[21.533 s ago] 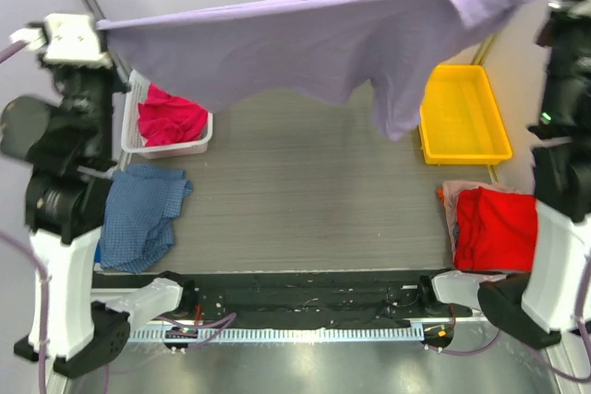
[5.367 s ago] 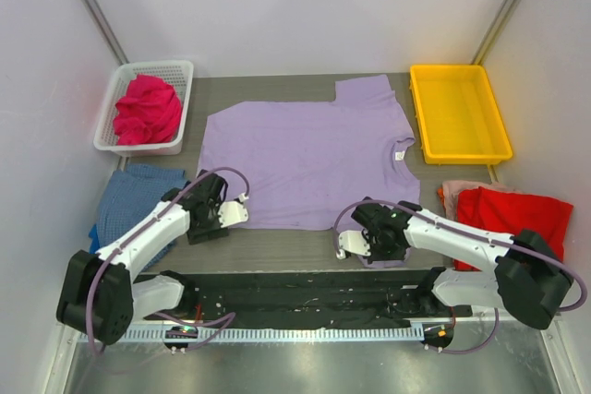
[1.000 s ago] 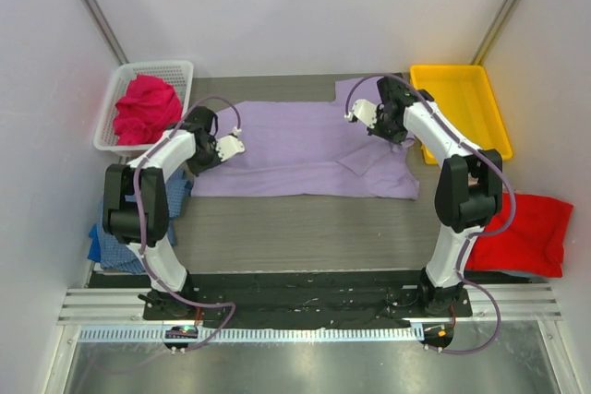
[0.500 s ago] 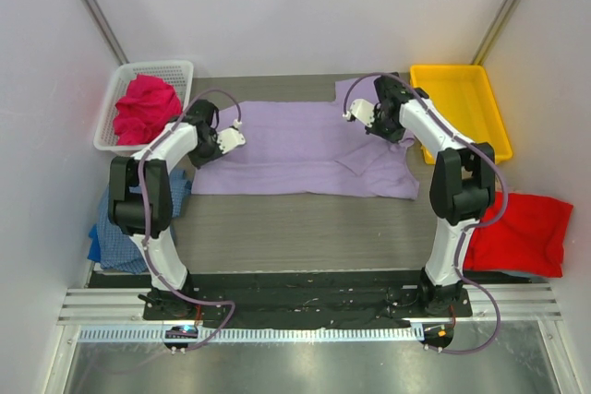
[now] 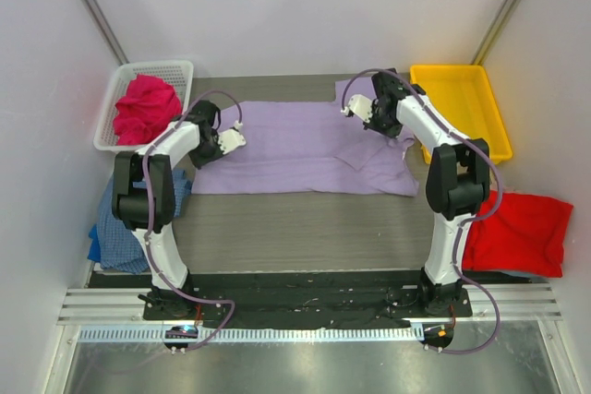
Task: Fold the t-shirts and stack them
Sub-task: Fold the flattened tshirt in 1/3 of the way
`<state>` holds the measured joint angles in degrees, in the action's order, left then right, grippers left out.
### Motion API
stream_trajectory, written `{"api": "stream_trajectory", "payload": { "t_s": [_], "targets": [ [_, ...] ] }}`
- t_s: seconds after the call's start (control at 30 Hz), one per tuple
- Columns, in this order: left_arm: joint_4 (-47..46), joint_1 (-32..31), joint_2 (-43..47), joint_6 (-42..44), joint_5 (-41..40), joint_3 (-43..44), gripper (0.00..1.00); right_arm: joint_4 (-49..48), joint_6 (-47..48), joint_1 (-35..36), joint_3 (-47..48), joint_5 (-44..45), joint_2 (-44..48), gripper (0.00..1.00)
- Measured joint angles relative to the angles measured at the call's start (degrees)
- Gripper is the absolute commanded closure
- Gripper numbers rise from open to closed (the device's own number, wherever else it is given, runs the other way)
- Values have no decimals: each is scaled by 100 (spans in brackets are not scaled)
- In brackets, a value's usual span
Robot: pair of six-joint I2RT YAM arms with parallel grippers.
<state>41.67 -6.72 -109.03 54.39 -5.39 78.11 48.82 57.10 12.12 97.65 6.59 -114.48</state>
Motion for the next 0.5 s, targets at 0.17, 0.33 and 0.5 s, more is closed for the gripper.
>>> {"api": "stream_trajectory", "payload": {
  "t_s": [0.17,0.33,0.5],
  "targets": [
    [-57,0,-15,-17,-17,13,100,2,0,0,37,39,-107,99],
    [-138,0,-131,-44,-44,118,100,0,0,-4,74,61,-131,99],
    [-247,0,-214,-111,-96,140,100,-11,0,-31,116,85,-214,99]
  ]
}}
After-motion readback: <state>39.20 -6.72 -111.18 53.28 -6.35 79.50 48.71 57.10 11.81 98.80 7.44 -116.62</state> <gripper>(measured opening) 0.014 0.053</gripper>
